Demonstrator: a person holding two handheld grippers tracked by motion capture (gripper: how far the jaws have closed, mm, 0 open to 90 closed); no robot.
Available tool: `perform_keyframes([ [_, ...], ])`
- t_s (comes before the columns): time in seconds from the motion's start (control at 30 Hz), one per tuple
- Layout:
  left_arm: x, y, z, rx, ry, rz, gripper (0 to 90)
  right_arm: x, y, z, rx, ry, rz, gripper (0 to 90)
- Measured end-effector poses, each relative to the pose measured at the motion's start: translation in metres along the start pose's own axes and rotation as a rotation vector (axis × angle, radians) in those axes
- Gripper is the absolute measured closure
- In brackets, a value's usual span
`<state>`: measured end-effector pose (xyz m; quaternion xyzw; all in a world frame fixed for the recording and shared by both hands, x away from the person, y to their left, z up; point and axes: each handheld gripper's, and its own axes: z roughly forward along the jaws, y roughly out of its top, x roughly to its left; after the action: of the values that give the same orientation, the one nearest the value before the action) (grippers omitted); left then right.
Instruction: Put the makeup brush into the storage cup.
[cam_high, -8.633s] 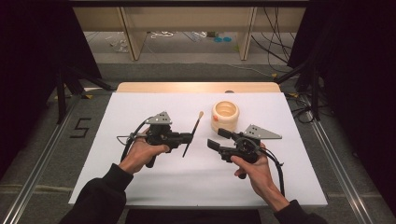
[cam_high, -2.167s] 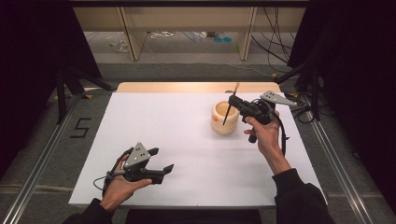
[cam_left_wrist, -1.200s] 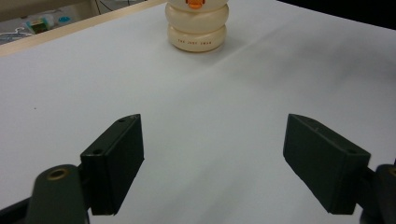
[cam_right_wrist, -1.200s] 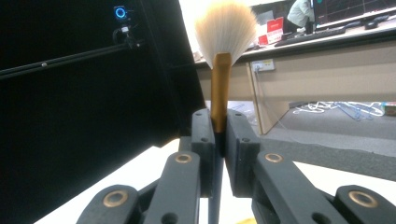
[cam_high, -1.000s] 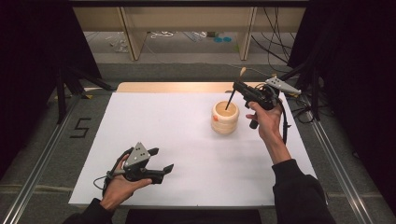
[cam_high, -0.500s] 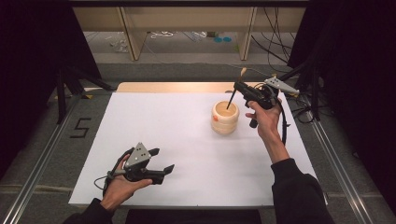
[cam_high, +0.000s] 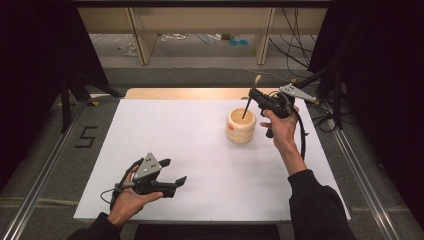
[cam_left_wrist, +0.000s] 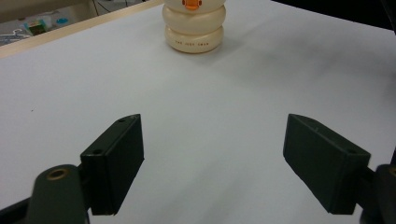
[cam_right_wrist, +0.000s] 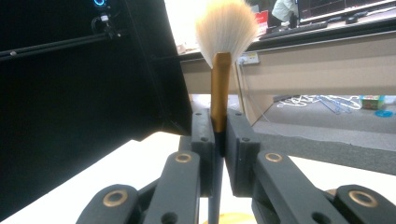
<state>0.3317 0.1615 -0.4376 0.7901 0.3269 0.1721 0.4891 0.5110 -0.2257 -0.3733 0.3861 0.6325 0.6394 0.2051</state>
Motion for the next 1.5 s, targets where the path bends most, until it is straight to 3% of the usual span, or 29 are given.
perform_keyframes([
  [1.07, 0.000, 0.000, -0.001, -0.004, 0.008, -0.003, 20.1, -0.003, -0.017, 0.006, 0.053, -0.015, 0.003, 83.2],
  [1.2, 0.001, 0.001, -0.001, -0.005, 0.008, 0.013, 20.2, -0.004, -0.021, 0.008, 0.048, -0.015, -0.003, 83.1],
  [1.5, 0.001, 0.001, -0.002, -0.005, 0.010, 0.002, 20.1, -0.002, -0.029, 0.011, 0.090, -0.027, -0.011, 83.1],
])
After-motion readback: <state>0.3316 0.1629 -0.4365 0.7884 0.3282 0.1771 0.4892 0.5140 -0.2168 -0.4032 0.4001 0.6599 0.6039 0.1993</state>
